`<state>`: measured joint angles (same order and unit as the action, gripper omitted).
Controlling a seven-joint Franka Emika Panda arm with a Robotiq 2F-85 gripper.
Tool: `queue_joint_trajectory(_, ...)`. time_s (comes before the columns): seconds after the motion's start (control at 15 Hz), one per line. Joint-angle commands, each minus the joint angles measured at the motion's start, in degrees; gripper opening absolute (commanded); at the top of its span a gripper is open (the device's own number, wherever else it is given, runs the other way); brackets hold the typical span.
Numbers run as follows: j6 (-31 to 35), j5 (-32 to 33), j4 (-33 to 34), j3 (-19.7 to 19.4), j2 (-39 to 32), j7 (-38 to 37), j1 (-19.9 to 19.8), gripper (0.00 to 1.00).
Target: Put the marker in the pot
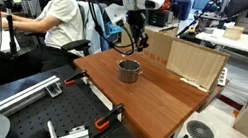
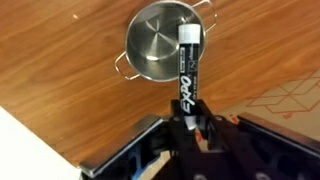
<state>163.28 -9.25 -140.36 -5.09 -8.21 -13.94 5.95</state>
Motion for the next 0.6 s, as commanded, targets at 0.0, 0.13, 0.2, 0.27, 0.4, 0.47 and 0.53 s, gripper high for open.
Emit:
queue_joint_trajectory(0.0, -2.75, 1.47, 3.98, 1.29, -3.76, -1.12, -1.38, 0.05)
queue_joint_trajectory(0.13, -2.1, 3.4, 5.11, 0.43, -5.76, -2.62, -0.46, 0.05)
queue_joint_trajectory(0.2, -0.98, 4.41, 5.31, -0.05, -6.53, -3.62, 0.05, 0.05)
queue_joint_trajectory(0.27, 0.62, 5.88, 5.14, -0.75, -7.15, -5.02, 0.81, 0.05)
queue_joint_trajectory(0.4, 3.57, 9.15, 4.46, -2.0, -8.02, -7.36, 2.23, 0.05)
queue_joint_trajectory(0.47, 5.24, 11.16, 4.06, -3.0, -8.4, -8.92, 3.25, 0.05)
queue_joint_trajectory(0.53, 7.35, 13.32, 3.55, -4.33, -8.82, -10.68, 4.57, 0.05)
